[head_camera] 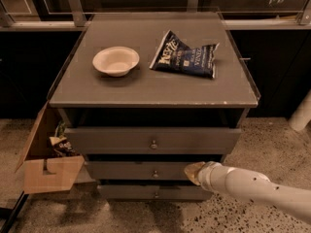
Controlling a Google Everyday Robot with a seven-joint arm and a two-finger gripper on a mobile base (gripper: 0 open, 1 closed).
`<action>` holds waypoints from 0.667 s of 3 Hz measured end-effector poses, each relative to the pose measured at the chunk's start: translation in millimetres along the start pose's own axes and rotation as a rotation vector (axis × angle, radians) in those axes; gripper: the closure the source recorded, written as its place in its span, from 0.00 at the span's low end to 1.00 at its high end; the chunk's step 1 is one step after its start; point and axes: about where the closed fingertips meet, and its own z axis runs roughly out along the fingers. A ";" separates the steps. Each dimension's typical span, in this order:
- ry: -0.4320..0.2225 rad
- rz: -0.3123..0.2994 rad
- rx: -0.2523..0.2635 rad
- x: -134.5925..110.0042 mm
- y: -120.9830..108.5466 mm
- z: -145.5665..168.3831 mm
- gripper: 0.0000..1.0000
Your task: Open middle drawer
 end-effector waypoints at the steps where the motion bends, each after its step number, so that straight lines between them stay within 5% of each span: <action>1: 0.008 0.031 0.056 6.9 -8.6 0.7 1.00; 2: -0.018 0.050 0.134 6.2 -23.1 4.8 1.00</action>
Offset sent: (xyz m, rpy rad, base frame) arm 0.0339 -0.0228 -0.0077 -0.0368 -0.1390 -0.2371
